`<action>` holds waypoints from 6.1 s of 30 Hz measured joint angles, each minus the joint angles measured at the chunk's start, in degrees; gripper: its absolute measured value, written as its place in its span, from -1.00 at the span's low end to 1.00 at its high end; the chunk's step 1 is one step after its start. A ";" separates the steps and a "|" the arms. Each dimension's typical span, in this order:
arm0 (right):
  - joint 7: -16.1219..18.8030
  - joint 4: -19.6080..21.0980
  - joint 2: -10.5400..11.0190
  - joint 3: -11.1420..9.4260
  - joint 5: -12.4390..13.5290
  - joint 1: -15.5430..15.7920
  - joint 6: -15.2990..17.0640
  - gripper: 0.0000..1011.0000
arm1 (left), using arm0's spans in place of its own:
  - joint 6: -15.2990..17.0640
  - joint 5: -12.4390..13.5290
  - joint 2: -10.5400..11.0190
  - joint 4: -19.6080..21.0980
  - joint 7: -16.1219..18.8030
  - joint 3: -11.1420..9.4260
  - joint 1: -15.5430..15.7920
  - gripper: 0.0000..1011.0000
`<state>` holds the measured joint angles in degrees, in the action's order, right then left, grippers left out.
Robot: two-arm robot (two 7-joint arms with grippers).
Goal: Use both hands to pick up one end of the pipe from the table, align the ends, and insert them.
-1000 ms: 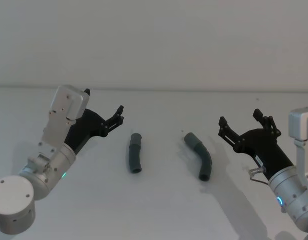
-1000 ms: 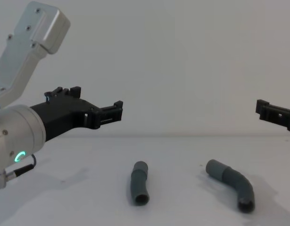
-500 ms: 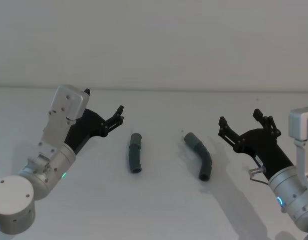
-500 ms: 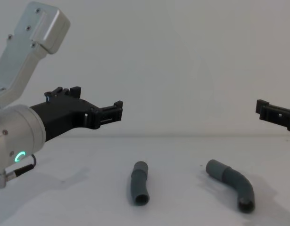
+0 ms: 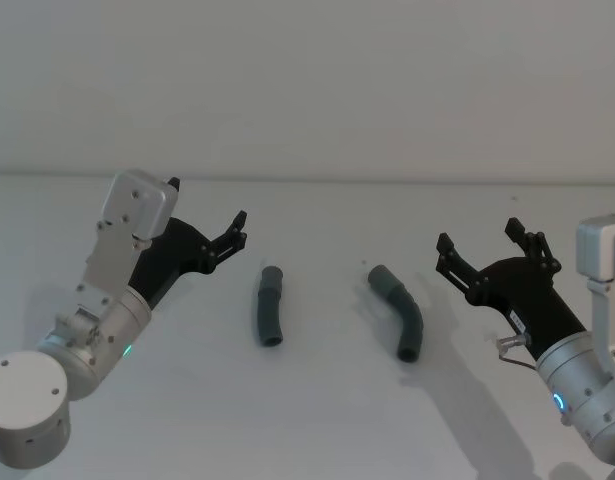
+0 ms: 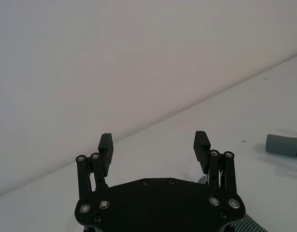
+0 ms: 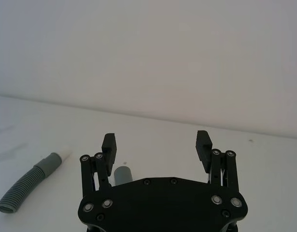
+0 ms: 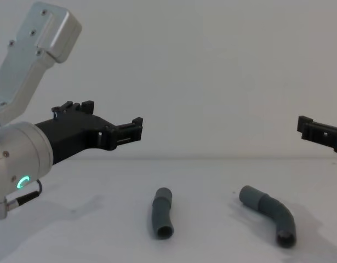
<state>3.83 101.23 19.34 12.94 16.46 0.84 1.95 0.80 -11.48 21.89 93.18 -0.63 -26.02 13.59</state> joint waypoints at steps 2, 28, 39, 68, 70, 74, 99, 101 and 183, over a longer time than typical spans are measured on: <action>0.00 0.00 0.00 0.00 0.00 0.00 0.00 0.98 | 0.00 0.00 0.00 0.00 0.00 0.00 0.00 0.98; -4.03 2.85 -1.06 4.13 -6.64 -1.99 11.04 0.98 | 6.29 -8.42 0.20 -3.40 -9.80 2.28 3.11 0.98; -6.08 3.98 -2.03 6.21 -9.80 -2.91 19.01 0.98 | 13.38 -13.78 0.66 -4.58 -14.27 3.45 4.38 0.98; -3.31 3.19 -3.75 6.77 -9.63 -4.73 29.59 0.98 | 24.43 -12.55 0.91 -6.16 -16.08 -0.90 8.62 0.98; -2.77 2.88 -3.93 6.72 -9.38 -4.92 30.09 0.98 | 24.79 -12.16 0.72 -6.66 -16.23 -1.39 9.01 0.98; -2.32 2.52 -4.12 6.66 -9.15 -5.11 30.48 0.98 | 25.20 -11.52 0.28 -7.52 -16.43 -2.10 9.72 0.98; -0.10 0.01 -5.57 5.70 -8.63 -6.02 30.59 0.98 | 25.34 -8.22 -2.48 -13.01 -19.40 -5.45 14.39 0.98; -0.04 -0.11 -5.67 5.66 -8.67 -6.06 30.55 0.98 | 25.46 -7.95 -2.70 -13.18 -19.62 -5.76 14.76 0.98; 2.88 -6.08 -8.96 2.18 -10.24 -6.67 30.88 0.98 | 32.04 -4.55 -5.21 -13.56 -21.28 -4.67 14.41 0.98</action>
<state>6.70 95.14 10.38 15.12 6.22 -5.83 32.82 32.84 -16.03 16.68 79.61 -21.90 -30.69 28.00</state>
